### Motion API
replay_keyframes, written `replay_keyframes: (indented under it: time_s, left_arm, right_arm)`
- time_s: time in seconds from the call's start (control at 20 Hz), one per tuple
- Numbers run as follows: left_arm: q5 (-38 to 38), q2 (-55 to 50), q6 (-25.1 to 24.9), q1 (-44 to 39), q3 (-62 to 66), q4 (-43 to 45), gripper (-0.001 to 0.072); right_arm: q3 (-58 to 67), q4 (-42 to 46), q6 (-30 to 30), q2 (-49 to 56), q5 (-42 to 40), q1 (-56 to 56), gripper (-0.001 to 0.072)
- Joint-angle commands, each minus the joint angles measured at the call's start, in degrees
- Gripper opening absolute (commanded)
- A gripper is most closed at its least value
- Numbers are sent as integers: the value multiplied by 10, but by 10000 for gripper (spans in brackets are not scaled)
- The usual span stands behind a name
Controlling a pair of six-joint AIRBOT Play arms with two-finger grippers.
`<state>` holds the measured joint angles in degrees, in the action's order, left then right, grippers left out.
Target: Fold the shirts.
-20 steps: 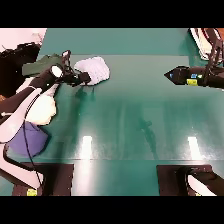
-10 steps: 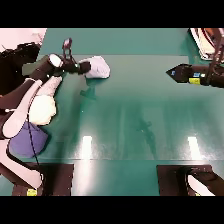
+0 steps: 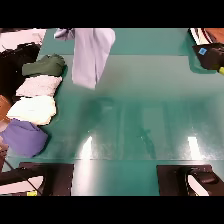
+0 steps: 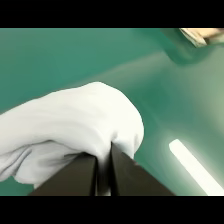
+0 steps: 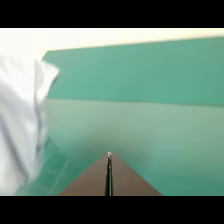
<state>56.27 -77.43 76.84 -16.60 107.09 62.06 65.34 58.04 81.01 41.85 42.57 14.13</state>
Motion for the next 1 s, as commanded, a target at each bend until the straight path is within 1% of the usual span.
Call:
replay_keyframes:
  time_s: [0.0, 0.15, 0.2, 0.25, 0.3, 0.35, 0.4, 0.5, 0.65, 0.7, 0.8, 0.85, 0.95]
  left_arm:
    - [122, 34, 12, -82, -13, 49, 23]
    - [120, 34, 12, -154, -108, 49, 25]
    - [114, 34, 12, -173, -144, 48, 70]
    - [106, 34, 12, -188, -176, 48, 391]
    - [98, 34, 12, -194, -203, 50, 634]
    - [99, 34, 12, -191, -216, 56, 601]
    - [102, 34, 14, -182, -218, 71, 601]
    - [98, 34, 46, -145, -221, 103, 602]
    - [80, 34, 76, -90, -281, 92, 602]
    - [58, 34, 84, -81, -316, 86, 602]
    - [-33, 34, 87, -75, -401, 53, 602]
    - [-90, 31, 87, -75, -440, 23, 602]
    - [-164, 2, 87, -75, -473, -41, 602]
  right_arm:
    - [0, 7, 0, -16, 8, 0, 11]
    - [0, 7, 0, -16, 38, 0, 11]
    - [0, 7, 0, -16, 46, 0, 11]
    - [0, 7, 0, -16, 53, 0, 12]
    - [0, 7, 0, -16, 62, 0, 12]
    - [0, 6, 0, -16, 67, 0, 11]
    - [0, 6, 0, -16, 71, 0, 11]
    - [0, 5, 0, -16, 72, 0, 11]
    - [0, 5, 0, -16, 72, 0, 11]
    - [0, 5, 0, -16, 72, 0, 11]
    - [0, 5, 0, -16, 72, 0, 11]
    - [0, 5, 0, -16, 74, 0, 12]
    - [0, 5, 0, -16, 75, 0, 11]
